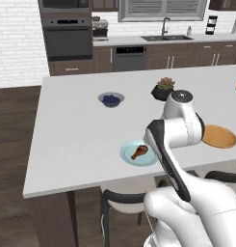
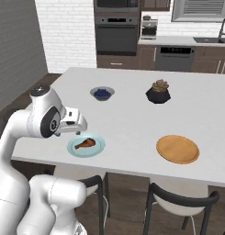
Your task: Pick the chicken drumstick and avocado from their plates and place them in the bowl. Then put the bowl in the fridge.
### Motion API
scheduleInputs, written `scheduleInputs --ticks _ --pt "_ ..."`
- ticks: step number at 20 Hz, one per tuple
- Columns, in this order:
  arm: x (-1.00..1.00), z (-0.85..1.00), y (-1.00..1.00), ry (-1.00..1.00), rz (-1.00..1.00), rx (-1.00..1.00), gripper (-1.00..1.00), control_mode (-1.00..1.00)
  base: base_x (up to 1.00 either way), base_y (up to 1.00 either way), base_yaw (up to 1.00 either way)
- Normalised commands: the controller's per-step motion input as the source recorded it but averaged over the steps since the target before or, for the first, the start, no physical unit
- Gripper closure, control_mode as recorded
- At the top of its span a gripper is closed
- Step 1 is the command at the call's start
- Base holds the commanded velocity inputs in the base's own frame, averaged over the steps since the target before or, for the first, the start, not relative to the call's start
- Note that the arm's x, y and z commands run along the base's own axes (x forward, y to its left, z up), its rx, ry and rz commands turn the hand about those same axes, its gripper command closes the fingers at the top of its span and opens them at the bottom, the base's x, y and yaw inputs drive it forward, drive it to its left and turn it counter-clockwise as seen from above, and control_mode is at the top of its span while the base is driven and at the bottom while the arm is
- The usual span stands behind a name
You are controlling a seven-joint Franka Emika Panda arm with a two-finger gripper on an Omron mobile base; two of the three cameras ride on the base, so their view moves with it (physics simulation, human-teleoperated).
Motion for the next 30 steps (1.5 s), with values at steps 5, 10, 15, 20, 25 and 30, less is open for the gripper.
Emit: scheduleInputs --ticks 5,10,15,20,25,30 --pt "0.87 -0.28 0.19 -0.07 -0.05 0.03 -1.00 -1.00 0.00 0.00 0.00" --pt "0.99 -0.39 0.00 0.08 -0.13 0.21 -1.00 -1.00 0.00 0.00 0.00" --pt "0.53 -0.36 0.04 0.12 -0.11 0.18 -1.00 -1.00 0.00 0.00 0.00" --pt "0.03 -0.57 0.00 0.11 -0.19 -0.02 -1.00 -1.00 0.00 0.00 0.00" --pt "0.19 -0.51 0.00 0.05 -0.17 0.00 -1.00 -1.00 0.00 0.00 0.00" --pt "0.32 -0.21 0.00 0.00 -0.08 0.01 -1.00 -1.00 0.00 0.00 0.00"
